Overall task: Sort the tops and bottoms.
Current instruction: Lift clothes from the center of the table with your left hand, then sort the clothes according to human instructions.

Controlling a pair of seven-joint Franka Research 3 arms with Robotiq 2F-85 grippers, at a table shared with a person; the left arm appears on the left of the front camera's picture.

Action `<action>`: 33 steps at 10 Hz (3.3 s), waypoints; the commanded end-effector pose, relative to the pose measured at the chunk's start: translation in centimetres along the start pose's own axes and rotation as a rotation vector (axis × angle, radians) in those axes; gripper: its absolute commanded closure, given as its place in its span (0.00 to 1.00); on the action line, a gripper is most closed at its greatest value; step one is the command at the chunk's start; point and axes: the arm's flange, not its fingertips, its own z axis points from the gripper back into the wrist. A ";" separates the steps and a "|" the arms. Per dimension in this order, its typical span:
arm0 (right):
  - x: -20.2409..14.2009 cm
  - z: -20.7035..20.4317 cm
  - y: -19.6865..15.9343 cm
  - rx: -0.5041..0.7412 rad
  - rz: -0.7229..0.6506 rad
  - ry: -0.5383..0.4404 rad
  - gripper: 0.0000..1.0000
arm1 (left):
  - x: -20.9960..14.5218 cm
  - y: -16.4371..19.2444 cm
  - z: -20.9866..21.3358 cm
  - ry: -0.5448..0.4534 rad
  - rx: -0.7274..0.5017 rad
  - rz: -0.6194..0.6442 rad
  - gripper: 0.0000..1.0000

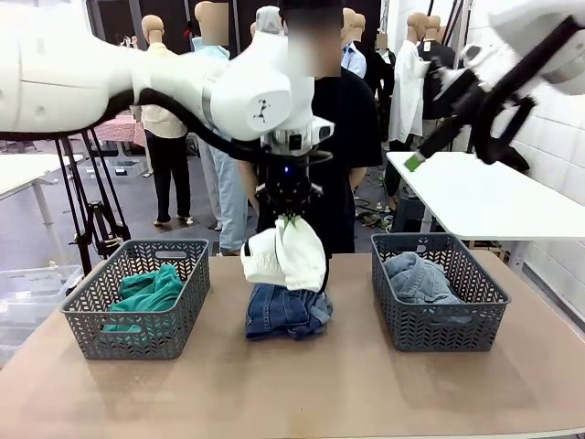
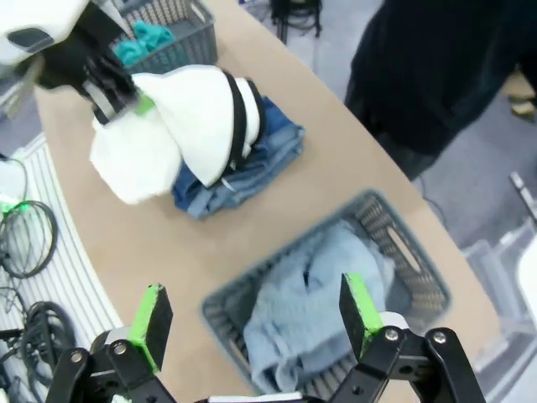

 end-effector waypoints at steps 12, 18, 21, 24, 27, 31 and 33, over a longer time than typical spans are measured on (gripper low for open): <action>-7.4 3.6 4.2 -0.019 -0.148 0.369 0.00 | -2.1 0.0 5.5 -0.148 0.021 -0.004 1.00; -9.0 4.5 4.9 -0.031 -0.137 0.306 0.00 | -2.2 -1.5 6.7 -0.138 0.086 -0.060 1.00; -9.0 4.5 4.9 -0.031 -0.137 0.306 0.00 | -2.2 -1.5 6.7 -0.138 0.086 -0.060 1.00; -9.0 4.5 4.9 -0.031 -0.137 0.306 0.00 | -2.2 -1.5 6.7 -0.138 0.086 -0.060 1.00; -9.0 4.5 4.9 -0.031 -0.137 0.306 0.00 | -2.2 -1.5 6.7 -0.138 0.086 -0.060 1.00; -9.0 4.5 4.9 -0.031 -0.137 0.306 0.00 | -2.2 -1.5 6.7 -0.138 0.086 -0.060 1.00; -9.0 4.5 4.9 -0.031 -0.137 0.306 0.00 | -2.2 -1.5 6.7 -0.138 0.086 -0.060 1.00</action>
